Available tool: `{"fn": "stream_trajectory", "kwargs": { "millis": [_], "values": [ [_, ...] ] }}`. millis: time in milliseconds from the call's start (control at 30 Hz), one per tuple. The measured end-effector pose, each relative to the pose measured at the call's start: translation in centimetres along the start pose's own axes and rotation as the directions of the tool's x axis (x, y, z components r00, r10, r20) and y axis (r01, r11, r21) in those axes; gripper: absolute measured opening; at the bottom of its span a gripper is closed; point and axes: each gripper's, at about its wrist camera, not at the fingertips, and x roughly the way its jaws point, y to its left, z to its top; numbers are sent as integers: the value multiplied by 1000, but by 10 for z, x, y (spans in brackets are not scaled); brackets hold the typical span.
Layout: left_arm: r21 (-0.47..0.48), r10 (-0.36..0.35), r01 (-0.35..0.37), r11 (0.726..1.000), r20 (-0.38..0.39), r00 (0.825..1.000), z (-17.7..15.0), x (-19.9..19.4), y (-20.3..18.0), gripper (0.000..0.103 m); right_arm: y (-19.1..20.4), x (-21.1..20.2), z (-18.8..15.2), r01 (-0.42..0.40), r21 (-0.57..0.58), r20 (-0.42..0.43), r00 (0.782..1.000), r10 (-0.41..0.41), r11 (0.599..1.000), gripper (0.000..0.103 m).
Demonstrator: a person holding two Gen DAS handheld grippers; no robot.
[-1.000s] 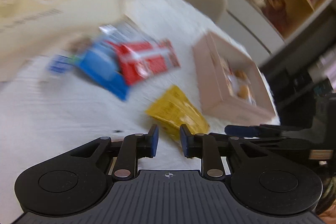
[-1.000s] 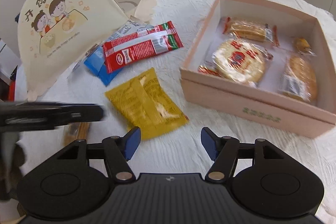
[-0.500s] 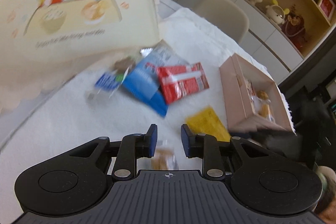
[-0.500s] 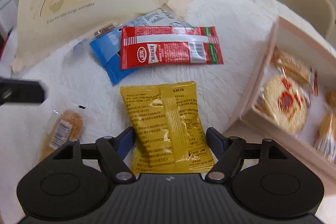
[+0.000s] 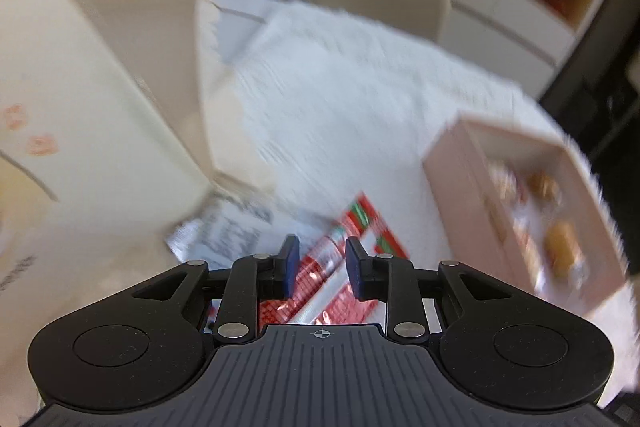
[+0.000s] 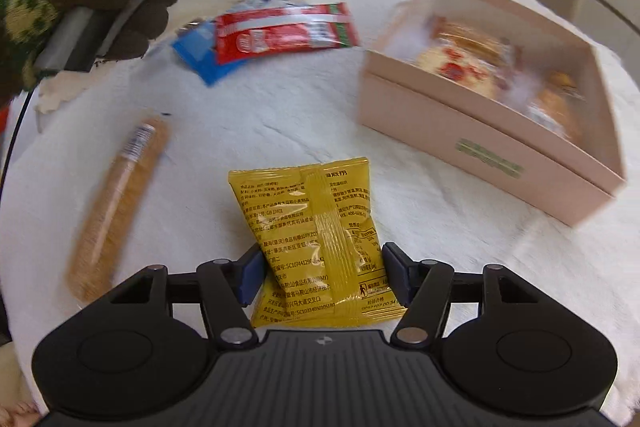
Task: Organize snacks
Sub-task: 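Hold the yellow packet with the right tool while the left tool grasps the blue candy packet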
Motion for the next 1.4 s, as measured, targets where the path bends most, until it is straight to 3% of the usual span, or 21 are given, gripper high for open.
{"fn": "stream_trajectory", "kwargs": {
  "millis": [100,167,233,333,400,467,533,633,733,833,967,1100,1300,1400],
  "values": [
    [112,-20,23,993,-30,999,-18,-2,-20,33,-16,-2,-5,-18,56,3,1000,18,998,67],
    [144,-39,49,988,-73,997,-34,-5,-30,33,-24,-1,-9,-23,84,7,1000,23,996,74],
    [164,-36,46,985,-68,997,-49,-13,-36,35,-29,3,-11,-31,104,-3,1000,31,994,75],
    [74,-92,96,993,-56,994,-62,-33,-26,36,-27,8,-11,-25,99,-4,1000,25,995,75],
    [-1,-92,92,996,7,996,-65,-52,-7,36,-23,10,-9,-15,73,-2,1000,15,997,75],
    [-53,-1,6,999,83,997,-63,-68,16,36,-18,14,-7,1,49,-5,1000,-1,999,77],
    [-128,97,-80,989,132,987,-62,-79,44,36,-15,16,-7,15,36,-1,1000,-15,999,80],
    [-220,145,-122,968,89,986,-60,-74,85,36,-11,19,-8,19,24,2,1000,-19,1000,87],
    [-236,161,-148,960,34,986,-62,-60,102,36,-6,21,-8,33,1,-1,999,-33,999,90],
    [-247,112,-96,964,54,992,-67,-56,105,36,-5,21,-8,34,-5,-3,999,-34,999,91],
    [-158,90,-84,984,33,995,-66,-52,92,47,-5,21,-9,34,-13,-14,999,-34,999,91],
    [-82,117,-116,990,13,993,-64,-51,83,47,-3,19,-11,40,-10,-16,999,-40,999,91],
    [-214,46,-43,976,5,999,-79,-64,85,41,-1,6,-3,58,-18,-7,998,-59,998,89],
    [-239,39,-26,971,47,998,-102,-88,74,40,-1,-15,17,-7,9,45,999,6,1000,89]
  ]
}}
